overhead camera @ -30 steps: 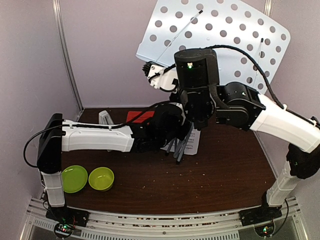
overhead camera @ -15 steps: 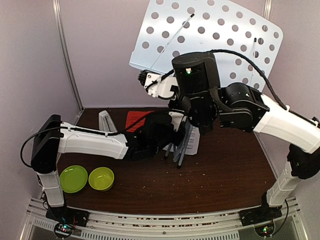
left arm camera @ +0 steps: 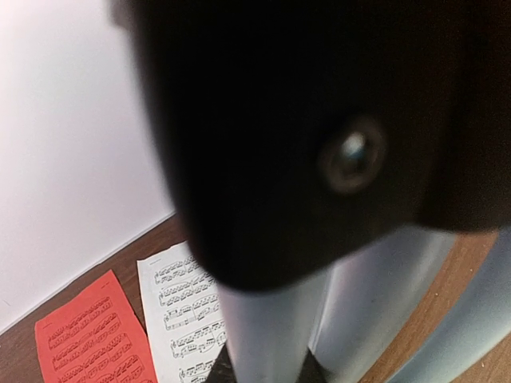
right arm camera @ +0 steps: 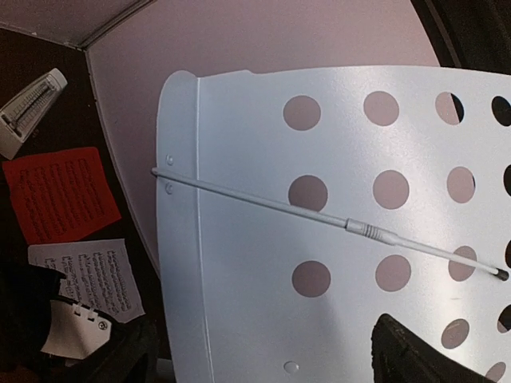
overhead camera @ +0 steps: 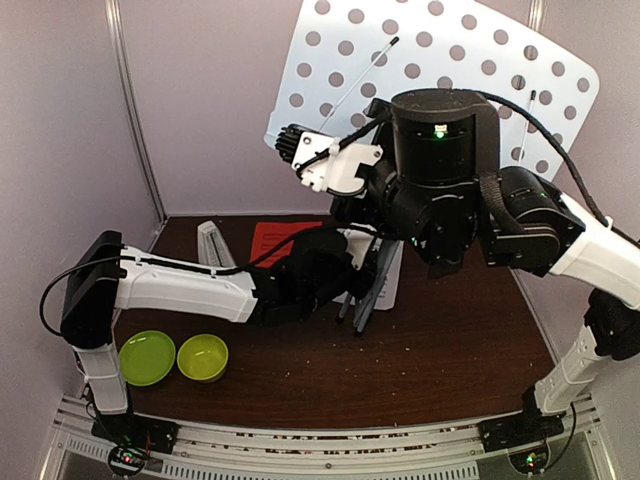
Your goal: Set up the instrument practice props
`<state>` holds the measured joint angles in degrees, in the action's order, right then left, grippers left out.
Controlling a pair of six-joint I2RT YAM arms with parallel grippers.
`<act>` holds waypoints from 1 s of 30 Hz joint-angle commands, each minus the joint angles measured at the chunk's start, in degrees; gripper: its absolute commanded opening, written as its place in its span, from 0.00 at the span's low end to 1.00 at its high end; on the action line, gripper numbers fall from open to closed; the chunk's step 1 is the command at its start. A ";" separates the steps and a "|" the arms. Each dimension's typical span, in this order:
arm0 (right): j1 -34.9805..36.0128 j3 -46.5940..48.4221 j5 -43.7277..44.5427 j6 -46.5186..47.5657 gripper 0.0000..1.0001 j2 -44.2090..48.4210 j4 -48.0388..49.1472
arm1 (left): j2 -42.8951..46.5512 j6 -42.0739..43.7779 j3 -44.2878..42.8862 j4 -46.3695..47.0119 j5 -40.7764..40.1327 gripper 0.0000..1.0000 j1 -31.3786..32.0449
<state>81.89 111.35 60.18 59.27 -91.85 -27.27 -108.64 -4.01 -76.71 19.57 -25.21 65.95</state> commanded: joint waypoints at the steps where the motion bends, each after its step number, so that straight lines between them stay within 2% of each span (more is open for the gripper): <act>1: 2.81 -1.35 0.29 -2.81 0.96 2.98 1.64 | -0.60 -7.60 2.00 -6.87 2.28 0.00 -2.26; 4: 3.10 -1.25 0.46 -4.75 1.00 2.99 -0.08 | -0.01 -8.52 2.69 -6.76 2.57 0.00 -3.13; 11: 3.11 -5.05 1.01 -12.15 1.00 6.20 -4.95 | 0.42 -9.17 3.35 -6.01 2.71 0.00 -3.90; 17: 3.32 -19.04 -1.57 -24.74 1.00 16.66 -7.60 | 0.88 -8.39 3.85 -5.24 2.34 0.00 -3.99; 23: 3.28 -35.04 -11.54 -43.87 0.96 30.37 -11.78 | 1.04 -9.70 4.25 -5.73 2.15 0.00 -3.90; 27: 3.28 -47.98 -18.13 -55.87 0.95 38.92 -9.77 | 1.41 -10.13 4.77 -5.90 1.85 0.00 -3.90; 30: 3.24 -56.15 -19.68 -62.22 0.95 44.13 -6.80 | 1.55 -9.93 4.72 -6.11 2.07 0.00 -3.92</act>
<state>84.99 63.07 46.11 10.92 -51.81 -36.32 -107.28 -12.60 -74.24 20.40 -23.77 61.89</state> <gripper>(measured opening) 0.953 0.125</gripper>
